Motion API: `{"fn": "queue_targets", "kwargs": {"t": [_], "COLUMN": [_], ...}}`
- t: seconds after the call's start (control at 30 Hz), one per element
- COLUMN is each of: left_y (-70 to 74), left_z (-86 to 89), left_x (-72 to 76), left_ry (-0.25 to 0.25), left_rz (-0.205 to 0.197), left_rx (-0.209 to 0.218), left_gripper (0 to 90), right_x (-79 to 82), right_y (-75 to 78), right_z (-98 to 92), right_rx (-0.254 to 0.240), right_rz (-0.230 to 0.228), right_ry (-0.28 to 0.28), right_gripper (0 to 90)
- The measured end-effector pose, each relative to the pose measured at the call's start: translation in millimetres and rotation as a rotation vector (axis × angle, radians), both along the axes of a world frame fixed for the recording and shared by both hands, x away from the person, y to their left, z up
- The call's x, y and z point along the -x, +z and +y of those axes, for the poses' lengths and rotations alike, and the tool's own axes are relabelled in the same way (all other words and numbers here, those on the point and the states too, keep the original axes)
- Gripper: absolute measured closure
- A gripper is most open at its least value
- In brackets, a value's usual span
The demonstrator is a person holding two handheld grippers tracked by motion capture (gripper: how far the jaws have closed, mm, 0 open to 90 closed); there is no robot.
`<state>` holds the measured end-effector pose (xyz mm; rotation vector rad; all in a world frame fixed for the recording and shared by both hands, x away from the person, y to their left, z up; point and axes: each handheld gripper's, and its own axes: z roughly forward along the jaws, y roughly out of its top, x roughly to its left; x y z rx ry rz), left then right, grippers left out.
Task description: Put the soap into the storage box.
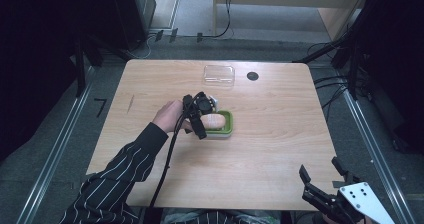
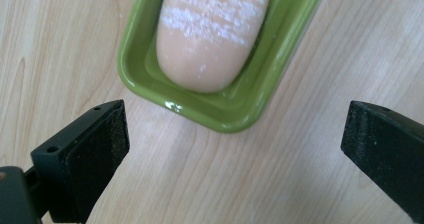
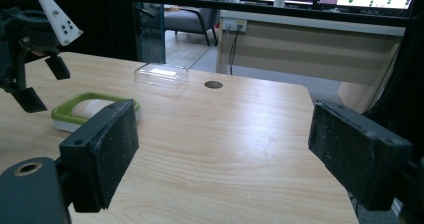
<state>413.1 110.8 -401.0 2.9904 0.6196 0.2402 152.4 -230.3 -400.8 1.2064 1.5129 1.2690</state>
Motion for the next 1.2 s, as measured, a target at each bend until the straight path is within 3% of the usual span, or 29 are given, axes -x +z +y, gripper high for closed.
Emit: {"fn": "queue_targets", "kwargs": {"t": [0.47, 1.2], "left_y": [-3.4, -17.1], "left_z": [14.8, 55.0], "left_x": [32.4, 82.6], "left_ry": [0.029, 0.095], "left_rz": [-0.009, 0.023], "left_rx": [-0.018, -0.043], "left_gripper": [0.0, 0.0], "right_x": [-1.6, -3.0], "right_y": [0.1, 0.4], "right_z": [0.8, 2.7], "right_rx": [-0.001, 0.002], "right_rz": [-0.001, -0.002], "right_ry": [0.007, 0.016], "right_gripper": [13.2, 13.2]}}
